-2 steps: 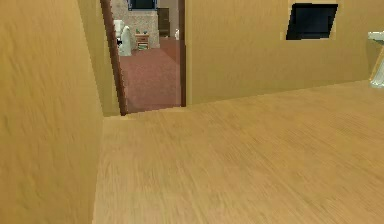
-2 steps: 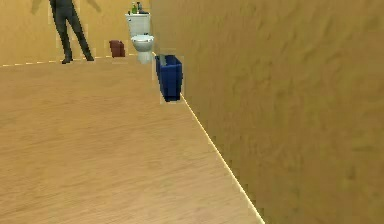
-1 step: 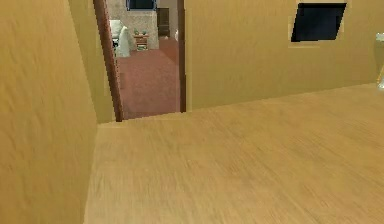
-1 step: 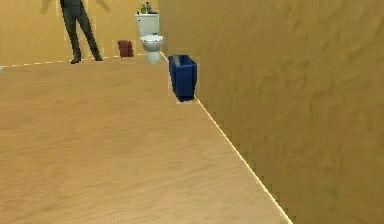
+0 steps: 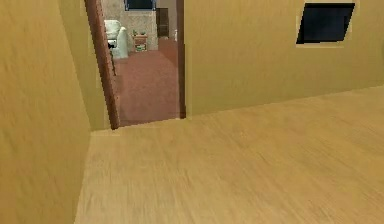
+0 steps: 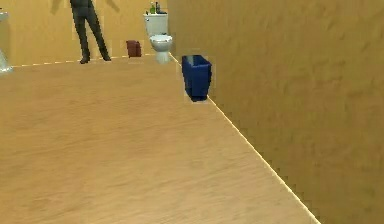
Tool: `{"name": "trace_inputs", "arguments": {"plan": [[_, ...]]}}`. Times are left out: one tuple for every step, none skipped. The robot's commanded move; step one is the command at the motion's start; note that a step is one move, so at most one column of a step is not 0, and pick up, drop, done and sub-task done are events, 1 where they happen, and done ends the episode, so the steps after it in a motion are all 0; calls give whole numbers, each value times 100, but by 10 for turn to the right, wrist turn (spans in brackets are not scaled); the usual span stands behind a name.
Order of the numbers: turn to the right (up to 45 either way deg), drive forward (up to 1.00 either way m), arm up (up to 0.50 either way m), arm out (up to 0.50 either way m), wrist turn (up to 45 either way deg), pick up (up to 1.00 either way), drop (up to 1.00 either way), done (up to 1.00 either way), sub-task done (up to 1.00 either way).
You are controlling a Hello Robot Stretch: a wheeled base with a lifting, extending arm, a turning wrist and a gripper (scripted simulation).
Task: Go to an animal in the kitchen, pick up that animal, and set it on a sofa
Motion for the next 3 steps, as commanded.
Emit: {"name": "trace_inputs", "arguments": {"plan": [[-90,0,0,0,0,0,0,0,0],[0,100,0,0,0,0,0,0,0],[0,100,0,0,0,0,0,0,0]]}}
